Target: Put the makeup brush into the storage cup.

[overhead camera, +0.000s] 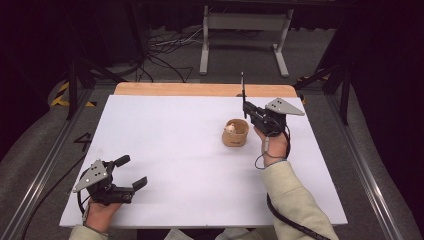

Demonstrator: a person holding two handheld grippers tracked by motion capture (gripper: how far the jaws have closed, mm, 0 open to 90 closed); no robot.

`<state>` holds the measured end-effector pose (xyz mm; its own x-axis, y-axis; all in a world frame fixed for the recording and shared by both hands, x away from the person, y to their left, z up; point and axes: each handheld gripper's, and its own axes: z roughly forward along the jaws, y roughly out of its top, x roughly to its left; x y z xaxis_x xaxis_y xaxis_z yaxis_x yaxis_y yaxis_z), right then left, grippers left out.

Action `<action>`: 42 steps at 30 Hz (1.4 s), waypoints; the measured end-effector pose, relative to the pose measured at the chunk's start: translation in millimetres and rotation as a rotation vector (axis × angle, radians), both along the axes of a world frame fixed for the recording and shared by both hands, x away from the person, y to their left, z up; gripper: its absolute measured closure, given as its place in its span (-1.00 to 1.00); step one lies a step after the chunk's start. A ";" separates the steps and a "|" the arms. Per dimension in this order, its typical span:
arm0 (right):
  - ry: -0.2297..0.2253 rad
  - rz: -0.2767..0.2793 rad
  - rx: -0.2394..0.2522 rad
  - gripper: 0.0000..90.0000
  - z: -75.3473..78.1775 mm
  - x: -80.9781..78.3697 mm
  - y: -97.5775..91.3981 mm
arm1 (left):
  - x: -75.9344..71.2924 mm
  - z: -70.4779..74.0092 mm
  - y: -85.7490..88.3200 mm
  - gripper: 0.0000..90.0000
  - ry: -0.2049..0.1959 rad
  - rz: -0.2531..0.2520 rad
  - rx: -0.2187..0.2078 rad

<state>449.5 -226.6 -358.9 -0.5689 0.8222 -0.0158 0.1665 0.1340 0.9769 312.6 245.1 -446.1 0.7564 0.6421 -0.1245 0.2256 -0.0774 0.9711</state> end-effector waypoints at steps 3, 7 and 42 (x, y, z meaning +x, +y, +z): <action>0.009 -0.002 -0.006 0.86 -6.0 2.7 0.5 | 0.5 -0.1 0.4 -0.96 -0.004 0.001 0.003; 0.012 -0.001 -0.006 0.86 -10.9 5.1 1.1 | 0.5 0.0 0.1 -0.96 -0.004 0.000 0.004; 0.138 0.000 -0.014 0.86 -62.5 10.3 3.2 | -0.1 0.0 -0.4 -0.96 0.005 -0.002 0.005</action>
<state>459.8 -223.4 -421.4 -0.5661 0.8228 0.0515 0.2994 0.1470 0.9427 312.6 244.7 -446.0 0.7571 0.6413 -0.1250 0.2303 -0.0828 0.9696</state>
